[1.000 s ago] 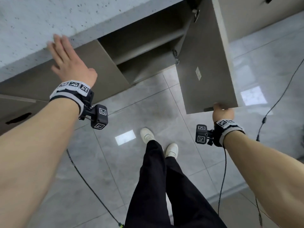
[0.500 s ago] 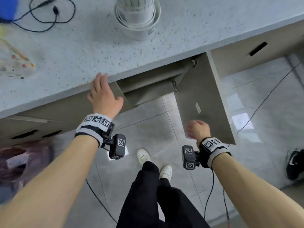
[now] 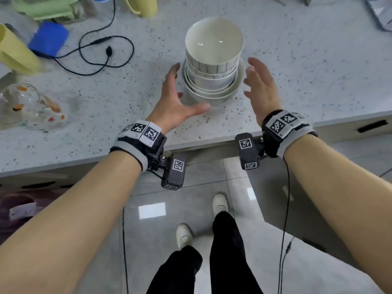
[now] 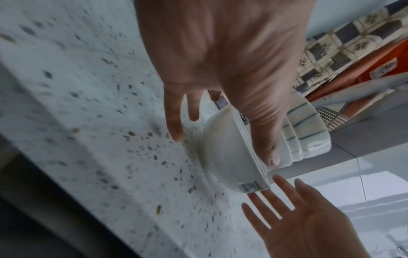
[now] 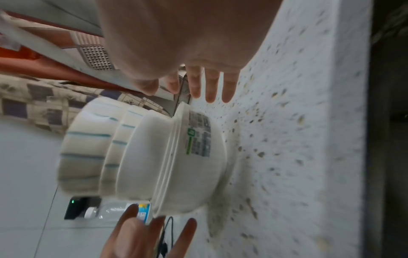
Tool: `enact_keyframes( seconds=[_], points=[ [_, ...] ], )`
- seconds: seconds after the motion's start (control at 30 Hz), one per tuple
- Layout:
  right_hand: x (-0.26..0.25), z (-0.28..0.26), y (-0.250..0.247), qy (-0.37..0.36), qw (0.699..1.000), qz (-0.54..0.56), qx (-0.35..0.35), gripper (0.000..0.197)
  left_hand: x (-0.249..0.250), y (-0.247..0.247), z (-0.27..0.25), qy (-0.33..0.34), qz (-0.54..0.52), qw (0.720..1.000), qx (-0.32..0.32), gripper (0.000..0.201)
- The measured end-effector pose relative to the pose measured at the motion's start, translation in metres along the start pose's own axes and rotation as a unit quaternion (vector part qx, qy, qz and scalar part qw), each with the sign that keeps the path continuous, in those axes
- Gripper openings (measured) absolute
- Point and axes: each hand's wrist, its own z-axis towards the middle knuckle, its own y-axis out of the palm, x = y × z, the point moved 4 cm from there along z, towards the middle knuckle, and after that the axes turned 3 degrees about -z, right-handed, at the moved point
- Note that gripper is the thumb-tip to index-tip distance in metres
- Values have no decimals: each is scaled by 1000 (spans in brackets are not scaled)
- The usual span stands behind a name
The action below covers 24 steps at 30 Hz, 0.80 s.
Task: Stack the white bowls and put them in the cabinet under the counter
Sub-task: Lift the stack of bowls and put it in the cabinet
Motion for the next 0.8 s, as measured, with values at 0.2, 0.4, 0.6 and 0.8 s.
enact_keyframes(
  seconds=[0.2,0.4,0.6,0.8],
  points=[
    [3,56,23,33,987,138,-73,38,8,16,38,53,-97,993,40,93],
    [1,74,35,79,984,147,-66,21,4,25,53,31,-146,987,65,110],
    [0,46,25,66,983,169,-17,34,6,41,30,31,-149,986,75,107],
    [26,-27,-16,28,993,113,37,31,7,78,-38,49,-140,988,50,108]
  ],
)
